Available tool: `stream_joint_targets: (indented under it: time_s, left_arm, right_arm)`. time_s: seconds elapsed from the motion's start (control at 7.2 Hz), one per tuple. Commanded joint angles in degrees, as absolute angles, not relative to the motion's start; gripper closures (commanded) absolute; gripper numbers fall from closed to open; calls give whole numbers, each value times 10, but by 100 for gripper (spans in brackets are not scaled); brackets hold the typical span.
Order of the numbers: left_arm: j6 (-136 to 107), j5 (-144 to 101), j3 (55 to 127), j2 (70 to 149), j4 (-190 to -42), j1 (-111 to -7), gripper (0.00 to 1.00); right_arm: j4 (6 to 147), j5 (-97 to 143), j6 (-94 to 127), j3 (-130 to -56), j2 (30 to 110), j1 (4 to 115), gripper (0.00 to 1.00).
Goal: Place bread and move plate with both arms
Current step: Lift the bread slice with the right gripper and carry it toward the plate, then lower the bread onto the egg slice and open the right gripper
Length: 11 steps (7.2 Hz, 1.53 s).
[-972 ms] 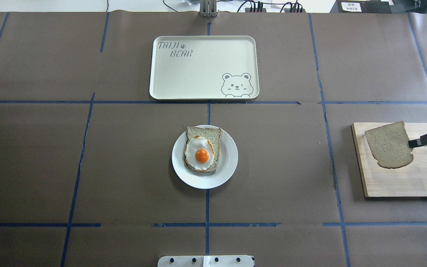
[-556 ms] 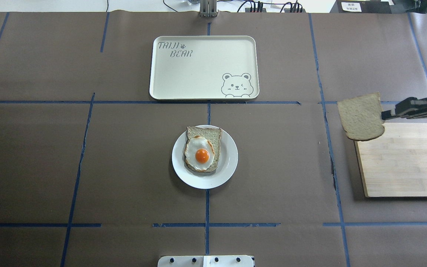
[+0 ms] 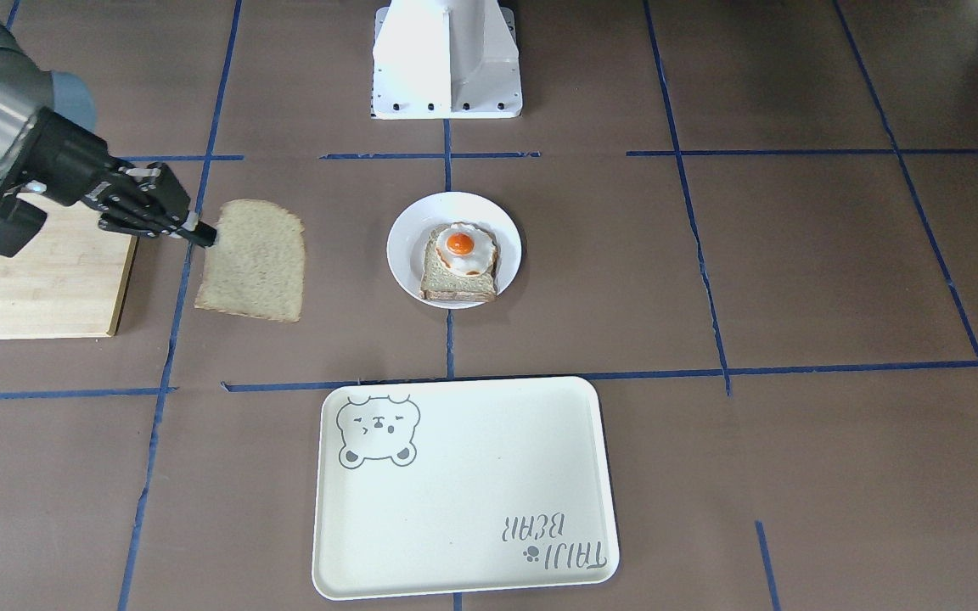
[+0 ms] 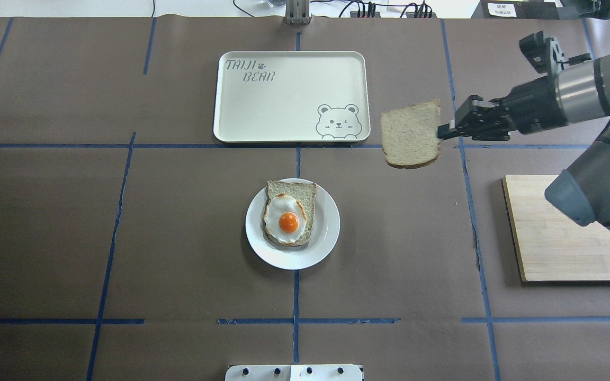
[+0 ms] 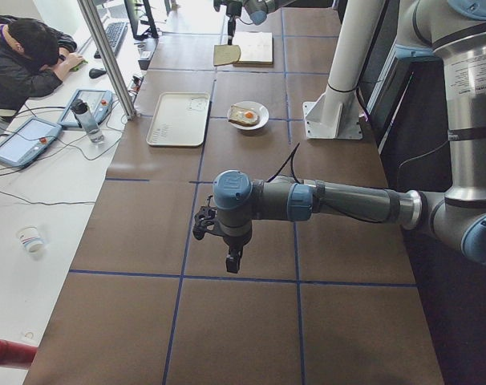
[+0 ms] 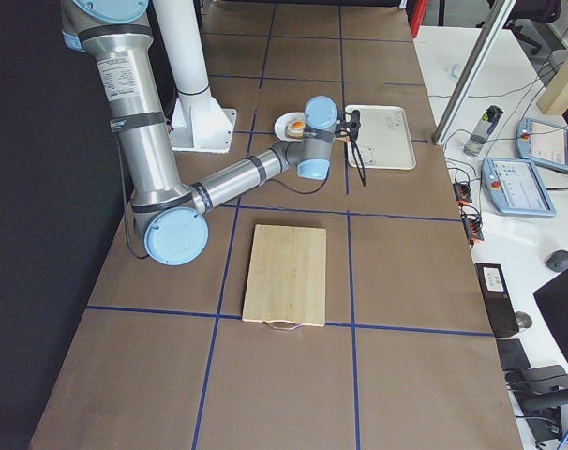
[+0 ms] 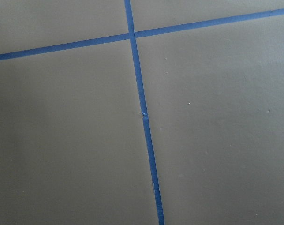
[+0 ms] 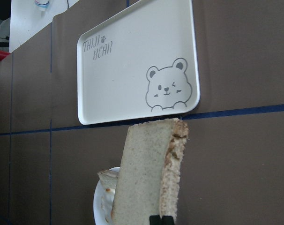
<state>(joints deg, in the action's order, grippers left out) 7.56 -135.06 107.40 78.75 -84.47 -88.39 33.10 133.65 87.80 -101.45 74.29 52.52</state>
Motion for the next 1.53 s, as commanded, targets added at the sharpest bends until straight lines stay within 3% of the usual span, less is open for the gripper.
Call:
stream_joint_targets:
  time_s: [0.0,0.56,1.39]
  left_arm:
    - [76,-1351,1075,787,-845,-884,0]
    - [76,-1349,1071,787,-845,-883,0]
    - [76,-1350,1071,787,-845,-883,0]
  right_arm:
    - [349,1195,907,-1037,708,404,100]
    - [388,1002,901,-1024,661,257,100]
    - [381,984,866,-941,640,245,100]
